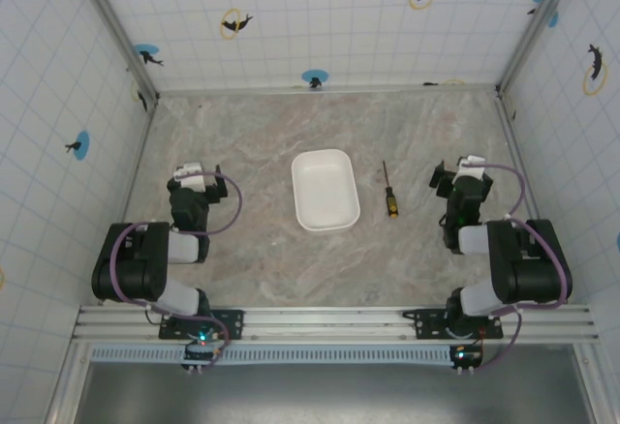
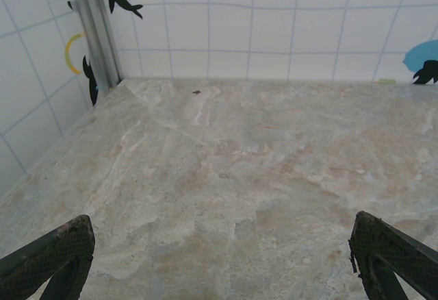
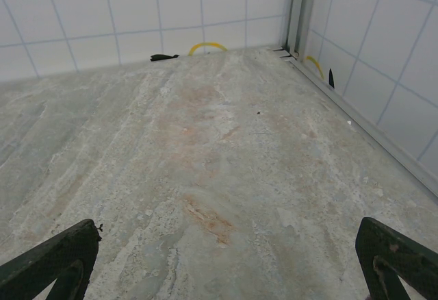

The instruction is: Put the screwdriver in the bin

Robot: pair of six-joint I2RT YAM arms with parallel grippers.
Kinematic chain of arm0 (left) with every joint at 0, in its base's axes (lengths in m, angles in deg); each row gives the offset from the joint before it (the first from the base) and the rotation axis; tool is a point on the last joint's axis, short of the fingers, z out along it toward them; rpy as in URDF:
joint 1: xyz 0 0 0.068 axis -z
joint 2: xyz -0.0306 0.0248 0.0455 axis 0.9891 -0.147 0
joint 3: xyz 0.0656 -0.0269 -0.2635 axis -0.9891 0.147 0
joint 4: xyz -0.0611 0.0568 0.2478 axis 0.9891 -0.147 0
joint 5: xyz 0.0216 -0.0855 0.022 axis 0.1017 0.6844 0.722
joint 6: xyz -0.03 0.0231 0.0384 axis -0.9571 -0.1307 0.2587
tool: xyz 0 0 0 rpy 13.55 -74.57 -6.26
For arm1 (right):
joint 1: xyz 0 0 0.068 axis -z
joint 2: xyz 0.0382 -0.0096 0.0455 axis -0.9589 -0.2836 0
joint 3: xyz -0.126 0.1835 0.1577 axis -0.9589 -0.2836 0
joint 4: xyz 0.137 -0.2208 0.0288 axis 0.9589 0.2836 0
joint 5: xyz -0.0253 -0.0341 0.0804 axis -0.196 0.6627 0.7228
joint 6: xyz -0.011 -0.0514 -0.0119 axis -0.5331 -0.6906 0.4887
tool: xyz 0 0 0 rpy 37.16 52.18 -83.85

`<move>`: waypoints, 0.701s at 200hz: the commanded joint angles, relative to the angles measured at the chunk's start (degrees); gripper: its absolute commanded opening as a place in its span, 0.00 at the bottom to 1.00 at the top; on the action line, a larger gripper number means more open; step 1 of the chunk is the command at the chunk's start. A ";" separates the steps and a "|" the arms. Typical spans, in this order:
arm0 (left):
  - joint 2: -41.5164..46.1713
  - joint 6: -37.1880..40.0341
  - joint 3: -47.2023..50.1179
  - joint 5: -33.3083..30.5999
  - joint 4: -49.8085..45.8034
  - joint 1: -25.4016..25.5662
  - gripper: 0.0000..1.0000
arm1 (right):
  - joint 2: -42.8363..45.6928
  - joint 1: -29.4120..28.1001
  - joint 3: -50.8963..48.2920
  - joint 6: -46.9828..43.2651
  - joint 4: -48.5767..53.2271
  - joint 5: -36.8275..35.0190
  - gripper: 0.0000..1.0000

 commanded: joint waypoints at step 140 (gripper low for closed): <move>16.99 -19.09 -17.97 26.84 -43.24 0.40 0.98 | 12.95 -5.61 33.21 12.35 75.03 25.12 0.99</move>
